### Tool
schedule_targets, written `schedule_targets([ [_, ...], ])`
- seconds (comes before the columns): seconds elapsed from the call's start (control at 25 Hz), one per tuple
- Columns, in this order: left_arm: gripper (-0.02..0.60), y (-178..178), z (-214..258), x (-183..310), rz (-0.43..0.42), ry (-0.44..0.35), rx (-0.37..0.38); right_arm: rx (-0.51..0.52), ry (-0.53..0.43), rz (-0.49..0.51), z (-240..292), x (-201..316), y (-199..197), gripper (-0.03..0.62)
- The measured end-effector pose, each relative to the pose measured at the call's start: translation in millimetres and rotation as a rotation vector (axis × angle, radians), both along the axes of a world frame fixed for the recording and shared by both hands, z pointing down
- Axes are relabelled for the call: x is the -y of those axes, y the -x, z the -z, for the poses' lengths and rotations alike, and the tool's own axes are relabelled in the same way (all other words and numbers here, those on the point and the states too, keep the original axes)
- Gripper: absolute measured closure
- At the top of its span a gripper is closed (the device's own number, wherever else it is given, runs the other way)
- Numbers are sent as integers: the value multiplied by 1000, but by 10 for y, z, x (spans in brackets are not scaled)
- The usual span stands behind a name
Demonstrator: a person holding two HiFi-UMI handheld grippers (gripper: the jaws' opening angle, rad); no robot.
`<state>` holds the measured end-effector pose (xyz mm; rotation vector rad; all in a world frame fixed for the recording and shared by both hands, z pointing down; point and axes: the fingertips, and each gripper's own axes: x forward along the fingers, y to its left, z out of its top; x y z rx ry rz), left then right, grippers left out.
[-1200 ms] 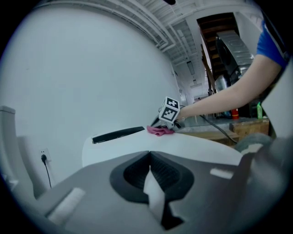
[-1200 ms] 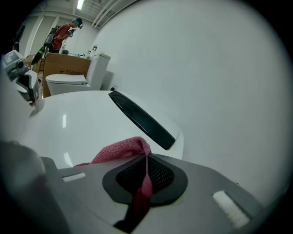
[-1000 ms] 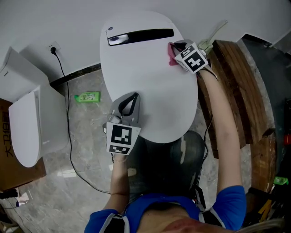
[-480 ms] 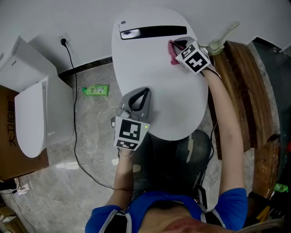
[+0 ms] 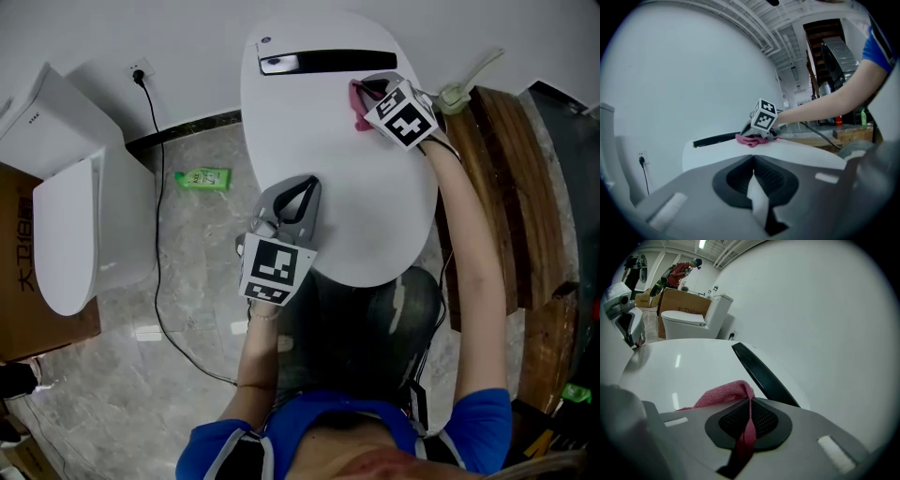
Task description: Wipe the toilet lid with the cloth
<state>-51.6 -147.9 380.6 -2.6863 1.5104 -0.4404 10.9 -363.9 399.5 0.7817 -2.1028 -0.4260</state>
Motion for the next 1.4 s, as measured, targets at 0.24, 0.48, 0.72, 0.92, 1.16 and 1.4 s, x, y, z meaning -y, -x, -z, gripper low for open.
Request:
schedule_targets([
  [0.24,580,10,4,-4,-8,0,-10,-11,2,25,-6,-52,165,600],
  [0.48,580,47,49,-9,7,-26,-53,-19,-9,64,-3,-99,352,600],
  [0.72,580,246,121,-71,78,-58,-95,-23,-9,84,-1,-133,472,600],
  [0.92,580,362,175,-137,94,-61,-85,-27,-12,92,-2,-155,554,600],
  [1.16,580,361,35,-211,88,-7,-87,-30,-11,106,2,-190,657,600],
  [1.4,580,377,-27,-269,89,15,-92,-31,-15,118,2,-194,733,600],
])
